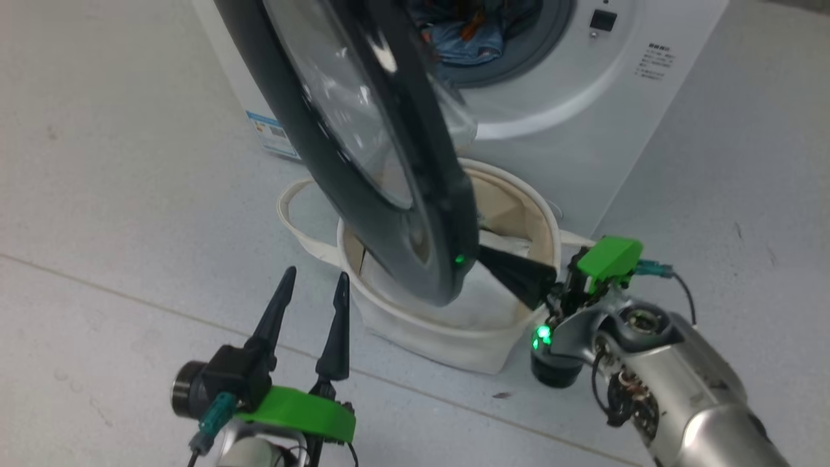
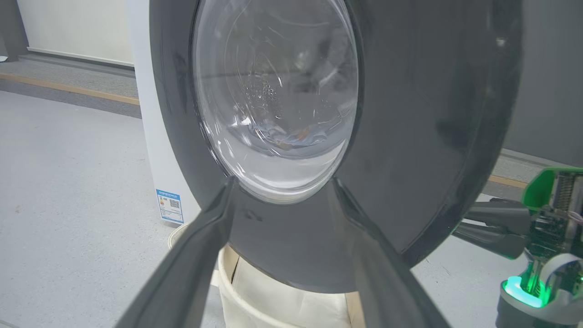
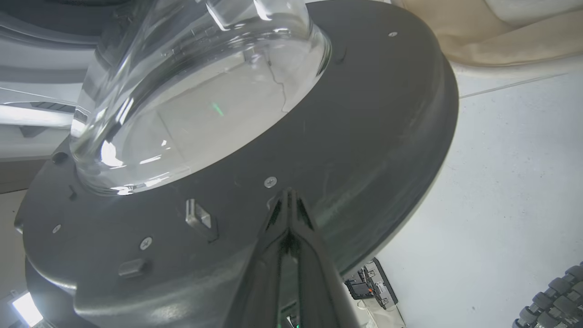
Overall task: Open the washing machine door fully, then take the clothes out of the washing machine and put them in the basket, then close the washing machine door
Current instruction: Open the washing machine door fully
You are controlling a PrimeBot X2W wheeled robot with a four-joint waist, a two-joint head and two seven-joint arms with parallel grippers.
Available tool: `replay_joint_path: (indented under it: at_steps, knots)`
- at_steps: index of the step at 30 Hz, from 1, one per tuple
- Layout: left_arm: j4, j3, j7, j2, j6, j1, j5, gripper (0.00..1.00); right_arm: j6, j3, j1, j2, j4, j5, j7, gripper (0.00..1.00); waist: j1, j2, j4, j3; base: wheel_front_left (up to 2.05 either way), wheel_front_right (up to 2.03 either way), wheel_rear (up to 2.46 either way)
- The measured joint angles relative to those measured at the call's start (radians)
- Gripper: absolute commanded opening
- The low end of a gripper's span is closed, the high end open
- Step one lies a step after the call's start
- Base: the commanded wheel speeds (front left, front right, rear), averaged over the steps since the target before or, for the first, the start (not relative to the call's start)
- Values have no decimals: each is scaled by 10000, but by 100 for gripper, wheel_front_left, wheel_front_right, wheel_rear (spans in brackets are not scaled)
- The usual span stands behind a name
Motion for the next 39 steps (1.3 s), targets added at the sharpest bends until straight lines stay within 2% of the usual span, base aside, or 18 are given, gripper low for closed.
replay_joint_path:
  at_steps: [14, 20, 25, 29, 30, 31, 32, 35, 37, 39]
  knots:
    - [65, 355, 0, 4, -155, 451, 0, 100, 0, 2266, 275, 4, -397, 1770, -1214, 0, 0, 0, 93, -454, 0, 0, 0]
    - [61, 621, 0, 4, -151, 453, 0, 100, 0, 2585, 203, 13, -393, 1643, -1716, 0, 0, 0, 22, -524, 0, 0, 0]
    - [65, 817, 0, 4, -161, 629, 0, 100, 0, 2188, 139, -8, -763, 347, -2767, 0, 0, 0, -187, -801, 0, 0, 0]
    - [69, 966, 0, 6, -236, 885, 4, 100, 0, 2173, 147, -401, -1862, -1902, -4429, 0, 0, 0, -455, -975, 0, 0, 0]
    - [69, 966, 0, 6, -236, 885, 4, 100, 0, 2173, 147, -401, -1862, -1902, -4429, 0, 0, 0, -455, -975, 0, 0, 0]
    - [69, 984, 0, 6, -238, 908, 25, 100, 0, 2295, 152, -593, -2111, -2587, -4897, 0, 0, 0, -537, -1000, 0, 0, 0]
    - [69, 997, 0, 6, -253, 911, 79, 100, 0, 2592, 238, -978, -2462, -3824, -5846, 0, 0, 0, -685, -1061, 0, 0, 0]
    - [69, 1078, 0, 6, -278, 945, 107, 100, 0, 3260, 450, -1521, -2782, -5655, -7227, 0, 0, 0, -896, -1154, 0, 0, 0]
    - [63, 1156, 0, 6, -280, 997, 107, 100, 0, 3538, 577, -1787, -2803, -6673, -7950, 0, 0, 0, -1009, -1224, 0, 0, 0]
    - [61, 1221, 0, 6, -305, 1087, 109, 100, 0, 3465, 754, -1937, -2865, -7267, -8236, 0, 0, 0, -1108, -1279, 0, 0, 0]
